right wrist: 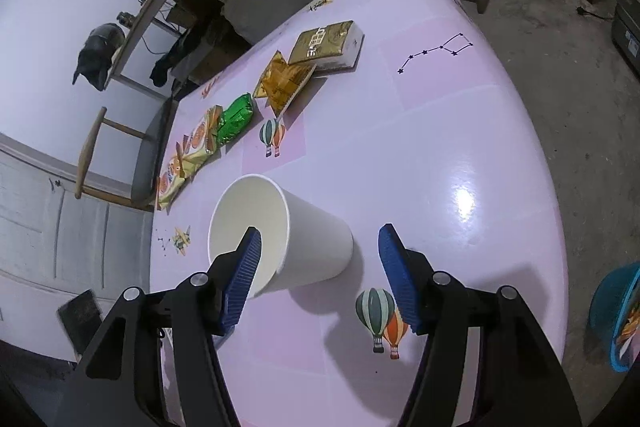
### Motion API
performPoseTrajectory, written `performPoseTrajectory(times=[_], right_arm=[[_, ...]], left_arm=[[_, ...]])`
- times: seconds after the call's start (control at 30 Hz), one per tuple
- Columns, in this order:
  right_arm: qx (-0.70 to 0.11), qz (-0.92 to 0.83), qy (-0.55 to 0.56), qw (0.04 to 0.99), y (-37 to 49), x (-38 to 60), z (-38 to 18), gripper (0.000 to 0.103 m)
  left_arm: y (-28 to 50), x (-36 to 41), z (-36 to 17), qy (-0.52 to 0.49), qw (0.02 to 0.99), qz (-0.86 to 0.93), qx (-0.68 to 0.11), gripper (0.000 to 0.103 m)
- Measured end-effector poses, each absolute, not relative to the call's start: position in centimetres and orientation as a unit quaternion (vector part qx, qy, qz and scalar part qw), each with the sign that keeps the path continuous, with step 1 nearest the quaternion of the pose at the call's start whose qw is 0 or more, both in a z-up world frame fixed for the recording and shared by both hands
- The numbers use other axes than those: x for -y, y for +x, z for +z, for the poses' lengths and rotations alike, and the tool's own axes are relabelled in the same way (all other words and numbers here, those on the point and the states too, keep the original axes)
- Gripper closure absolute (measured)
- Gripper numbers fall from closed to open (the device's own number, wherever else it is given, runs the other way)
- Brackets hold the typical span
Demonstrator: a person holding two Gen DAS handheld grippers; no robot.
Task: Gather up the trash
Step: 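Grasp the blue medicine box with the left tool while the right tool grasps the white paper cup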
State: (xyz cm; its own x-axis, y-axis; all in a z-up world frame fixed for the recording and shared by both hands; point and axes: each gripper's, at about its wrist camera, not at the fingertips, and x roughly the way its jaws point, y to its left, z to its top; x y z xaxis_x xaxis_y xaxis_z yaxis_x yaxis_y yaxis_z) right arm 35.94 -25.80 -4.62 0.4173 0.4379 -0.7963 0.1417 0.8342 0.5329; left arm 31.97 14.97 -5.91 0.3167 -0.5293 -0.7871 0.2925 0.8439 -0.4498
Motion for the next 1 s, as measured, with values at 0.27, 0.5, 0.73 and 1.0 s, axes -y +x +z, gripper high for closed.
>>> performPoseTrajectory(times=[0.27,0.5,0.73,1.0], right_arm=[[-0.559,0.085,0.259,0.783,37.7,24.4,-5.9,0.06],[-0.565,0.074,0.255,0.781,37.6,24.2,-6.3,0.092],[-0.542,0.083,0.265,0.793,35.4,25.5,-4.8,0.097],[-0.463,0.079,0.309,0.827,25.8,32.4,-0.6,0.097]], left_arm=[[30.6,-9.9,-6.3,0.097,0.826,-0.234,-0.504,0.017],[31.1,-8.2,-7.6,0.147,0.824,-0.218,-0.502,0.018],[31.0,-7.2,-7.5,0.158,0.827,-0.199,-0.501,0.027],[28.9,-3.7,-3.6,0.127,0.839,-0.229,-0.476,0.028]])
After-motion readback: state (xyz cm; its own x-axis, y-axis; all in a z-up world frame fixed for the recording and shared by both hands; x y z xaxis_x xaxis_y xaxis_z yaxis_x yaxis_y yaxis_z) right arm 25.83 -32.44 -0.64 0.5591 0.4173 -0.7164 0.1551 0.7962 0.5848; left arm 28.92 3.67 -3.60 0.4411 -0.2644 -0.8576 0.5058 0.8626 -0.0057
